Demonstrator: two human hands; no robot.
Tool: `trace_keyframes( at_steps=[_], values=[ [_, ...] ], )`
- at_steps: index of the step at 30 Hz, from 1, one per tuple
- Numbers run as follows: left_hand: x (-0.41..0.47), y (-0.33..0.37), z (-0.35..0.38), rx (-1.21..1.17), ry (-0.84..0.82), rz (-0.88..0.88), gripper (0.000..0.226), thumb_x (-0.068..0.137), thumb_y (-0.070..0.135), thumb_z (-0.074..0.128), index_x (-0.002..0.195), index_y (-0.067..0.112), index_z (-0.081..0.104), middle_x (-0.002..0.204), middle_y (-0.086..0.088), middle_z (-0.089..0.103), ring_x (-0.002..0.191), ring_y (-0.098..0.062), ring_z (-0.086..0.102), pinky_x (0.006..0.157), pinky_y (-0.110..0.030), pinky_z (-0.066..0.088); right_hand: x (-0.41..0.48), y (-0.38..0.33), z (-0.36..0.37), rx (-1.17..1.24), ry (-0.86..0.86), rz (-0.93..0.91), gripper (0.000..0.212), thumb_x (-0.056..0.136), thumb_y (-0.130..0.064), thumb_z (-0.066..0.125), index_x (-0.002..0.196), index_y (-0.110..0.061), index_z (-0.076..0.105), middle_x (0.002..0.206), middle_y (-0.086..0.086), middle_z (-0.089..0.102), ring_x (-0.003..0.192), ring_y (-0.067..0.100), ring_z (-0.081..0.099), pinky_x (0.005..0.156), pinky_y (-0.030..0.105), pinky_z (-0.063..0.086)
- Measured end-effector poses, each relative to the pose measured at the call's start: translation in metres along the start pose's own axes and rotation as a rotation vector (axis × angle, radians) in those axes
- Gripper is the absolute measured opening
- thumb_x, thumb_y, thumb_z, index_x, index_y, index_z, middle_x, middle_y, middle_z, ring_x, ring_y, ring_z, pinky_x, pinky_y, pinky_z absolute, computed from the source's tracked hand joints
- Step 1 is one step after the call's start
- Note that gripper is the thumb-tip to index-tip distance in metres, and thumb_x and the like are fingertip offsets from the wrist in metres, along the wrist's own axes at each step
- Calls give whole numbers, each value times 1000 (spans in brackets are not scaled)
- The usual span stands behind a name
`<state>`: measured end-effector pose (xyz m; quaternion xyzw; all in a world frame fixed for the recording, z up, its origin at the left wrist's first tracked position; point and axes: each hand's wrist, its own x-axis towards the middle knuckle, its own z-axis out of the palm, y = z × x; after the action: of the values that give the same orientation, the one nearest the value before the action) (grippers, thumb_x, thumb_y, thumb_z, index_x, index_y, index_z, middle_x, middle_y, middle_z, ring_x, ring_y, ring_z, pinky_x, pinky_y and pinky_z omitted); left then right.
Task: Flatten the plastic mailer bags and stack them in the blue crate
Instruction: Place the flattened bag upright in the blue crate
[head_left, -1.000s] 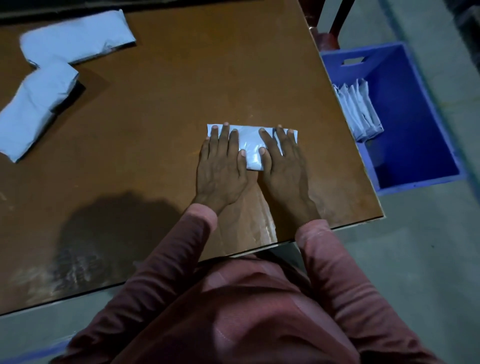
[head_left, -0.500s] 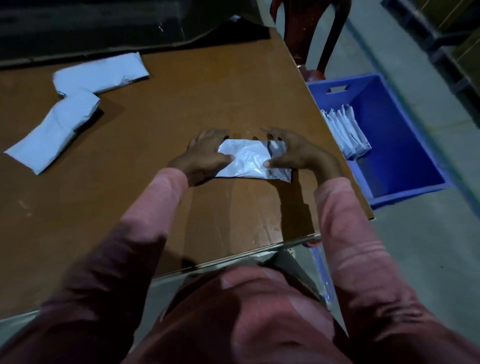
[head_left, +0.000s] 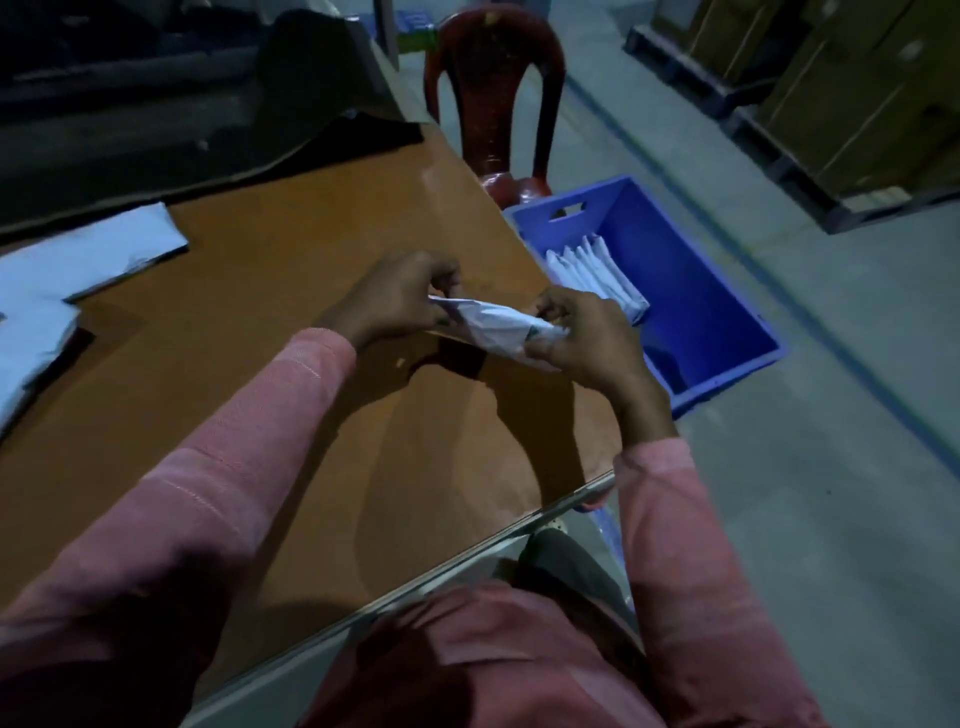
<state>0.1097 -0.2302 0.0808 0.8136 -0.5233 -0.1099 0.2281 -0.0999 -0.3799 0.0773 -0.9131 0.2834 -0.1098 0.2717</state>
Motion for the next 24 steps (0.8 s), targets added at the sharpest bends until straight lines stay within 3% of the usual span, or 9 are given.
trace_keyframes(
  at_steps=[4, 8, 12, 15, 19, 24],
  values=[
    [45, 41, 16, 4, 139, 156, 22, 75, 1, 74, 93, 14, 75, 96, -6, 75, 95, -25, 66, 81, -31, 45, -6, 32, -29, -58, 306, 66, 30, 77, -36, 81, 106, -38, 74, 90, -14, 62, 94, 19, 63, 72, 34, 49],
    [106, 68, 41, 37, 234, 216, 30, 77, 13, 77, 107, 18, 75, 103, -5, 74, 102, -30, 62, 94, -43, 46, 10, 89, -38, -72, 481, 221, 33, 79, -42, 76, 112, -41, 71, 91, -5, 63, 91, 22, 64, 64, 28, 36],
    [158, 73, 77, -23, 313, 9, 50, 84, 21, 77, 133, 16, 66, 122, -12, 69, 115, -34, 59, 101, -41, 44, 31, 154, -45, -43, 545, 365, 34, 83, -43, 73, 114, -32, 67, 95, 5, 72, 93, 32, 66, 66, 35, 44],
    [185, 73, 115, -29, 195, -160, 50, 90, 24, 74, 137, 15, 62, 130, -16, 65, 122, -36, 57, 106, -44, 46, 50, 194, -45, 21, 549, 442, 31, 88, -38, 72, 115, -24, 68, 98, 10, 75, 95, 37, 67, 70, 39, 47],
    [212, 83, 165, 99, -37, -191, 56, 90, 31, 74, 142, 12, 60, 129, -17, 67, 127, -38, 54, 106, -44, 40, 83, 234, -39, 38, 466, 537, 29, 90, -40, 68, 114, -26, 67, 101, 7, 74, 97, 38, 65, 68, 34, 36],
    [240, 99, 225, 236, -196, -161, 56, 88, 35, 68, 139, 14, 61, 126, -13, 68, 129, -34, 53, 111, -43, 33, 121, 283, -31, 48, 435, 651, 28, 89, -42, 67, 113, -28, 66, 102, 8, 73, 97, 39, 65, 71, 37, 37]
  ],
)
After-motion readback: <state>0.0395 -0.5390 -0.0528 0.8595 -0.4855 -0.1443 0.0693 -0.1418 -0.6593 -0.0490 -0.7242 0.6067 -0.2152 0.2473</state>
